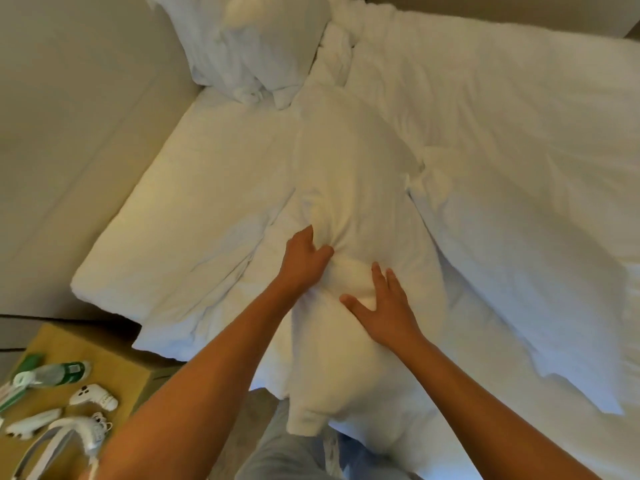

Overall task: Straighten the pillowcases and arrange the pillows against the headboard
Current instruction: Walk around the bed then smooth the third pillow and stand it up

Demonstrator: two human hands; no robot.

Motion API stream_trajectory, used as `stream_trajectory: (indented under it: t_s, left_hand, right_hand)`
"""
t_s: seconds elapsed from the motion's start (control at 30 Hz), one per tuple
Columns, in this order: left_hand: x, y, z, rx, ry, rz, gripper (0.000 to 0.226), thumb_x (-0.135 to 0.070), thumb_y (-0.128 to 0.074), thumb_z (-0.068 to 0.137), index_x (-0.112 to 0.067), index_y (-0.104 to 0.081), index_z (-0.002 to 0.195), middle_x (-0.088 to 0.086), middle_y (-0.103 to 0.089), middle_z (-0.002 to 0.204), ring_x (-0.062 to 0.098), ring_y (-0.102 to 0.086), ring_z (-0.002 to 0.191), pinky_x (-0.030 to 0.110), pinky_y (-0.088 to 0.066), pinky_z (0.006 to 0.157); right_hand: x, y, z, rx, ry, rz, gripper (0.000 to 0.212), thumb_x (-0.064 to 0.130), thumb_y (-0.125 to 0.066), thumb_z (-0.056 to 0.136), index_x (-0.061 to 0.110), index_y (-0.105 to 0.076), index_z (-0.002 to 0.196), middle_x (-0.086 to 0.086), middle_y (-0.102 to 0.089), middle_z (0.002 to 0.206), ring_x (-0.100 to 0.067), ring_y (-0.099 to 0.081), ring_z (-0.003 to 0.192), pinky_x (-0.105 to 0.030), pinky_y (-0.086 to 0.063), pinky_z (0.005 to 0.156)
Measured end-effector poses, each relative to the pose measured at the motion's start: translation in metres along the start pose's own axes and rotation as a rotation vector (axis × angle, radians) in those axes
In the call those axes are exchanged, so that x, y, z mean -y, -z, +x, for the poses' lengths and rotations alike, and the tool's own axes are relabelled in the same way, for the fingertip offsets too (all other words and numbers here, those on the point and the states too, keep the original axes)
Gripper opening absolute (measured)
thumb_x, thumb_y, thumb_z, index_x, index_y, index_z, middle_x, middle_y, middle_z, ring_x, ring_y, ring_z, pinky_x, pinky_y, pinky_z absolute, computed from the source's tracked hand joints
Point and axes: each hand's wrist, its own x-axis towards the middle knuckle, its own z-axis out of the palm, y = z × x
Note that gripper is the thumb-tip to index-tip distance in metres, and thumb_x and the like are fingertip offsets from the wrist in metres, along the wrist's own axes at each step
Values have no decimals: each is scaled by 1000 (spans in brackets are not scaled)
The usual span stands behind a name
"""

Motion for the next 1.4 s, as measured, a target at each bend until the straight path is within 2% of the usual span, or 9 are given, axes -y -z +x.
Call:
stream_trajectory:
  t_s: [0.13,0.27,0.53,0.63,0.7,0.87,1.03,1.2,1.4]
  left_hand:
    - [-40,48,-19,62,-137,175,36,-20,-59,76,-5,-72,106,8,-76,99,24,-69,86,37,-55,73]
    - [-59,92,-47,169,-290,359,27,-7,-62,80,-7,-72,105,4,-75,92,22,-69,81,38,-54,71]
    - [-27,171,-98,269,-285,717,33,-8,-57,84,-15,-68,114,8,-67,79,25,-58,70,44,-50,67]
    - [-1,190,-113,261,-276,748,36,-8,-56,84,-18,-66,117,6,-62,74,26,-56,66,45,-49,63]
    - [17,201,-119,239,-262,718,40,-8,-55,83,-23,-65,119,3,-58,70,26,-54,64,40,-43,58]
    - [65,218,-125,82,-189,688,21,-15,-56,92,-16,-58,113,6,-61,82,31,-56,74,35,-37,57]
    - [89,243,-120,-81,-207,620,16,-29,-56,100,-15,-61,107,8,-67,83,31,-62,76,35,-38,57]
    - [80,276,-100,-166,-364,557,9,-31,-60,94,-22,-62,94,-2,-65,73,24,-60,67,30,-37,53]
    - [71,270,-75,-83,-367,455,19,-37,-68,92,-20,-67,101,-4,-65,77,19,-60,71,30,-38,60]
  right_hand:
    - [36,30,-17,-231,167,108,92,88,-48,80,37,-32,154,6,-35,157,-21,-47,138,-40,-49,100]
    - [83,73,-10,-540,521,108,73,59,-63,92,29,-35,153,4,-38,156,-17,-42,140,-32,-44,105]
    - [174,90,39,-80,1039,-493,110,89,-57,76,35,-20,163,4,-21,172,-14,-10,160,-47,-11,130]
    - [194,63,49,-28,1093,-614,96,96,-53,72,34,-50,146,3,-56,146,-20,-44,143,-35,-19,126]
    - [201,42,50,-78,1148,-688,78,94,-50,76,29,-65,118,3,-67,108,-23,-62,102,-35,-43,99]
    - [201,5,42,-77,1035,-724,66,90,-35,82,25,-48,75,4,-62,67,-24,-63,65,-33,-33,56]
    - [215,-2,12,-87,898,-713,65,83,-43,85,22,-41,64,6,-45,53,-21,-50,56,-31,-26,50]
    - [228,10,-27,-197,765,-578,67,84,-48,84,21,-53,62,6,-58,58,-16,-54,57,-33,-38,53]
    - [209,7,-57,-234,556,-411,51,75,-62,85,27,-51,70,11,-58,65,-12,-58,65,-33,-44,59]
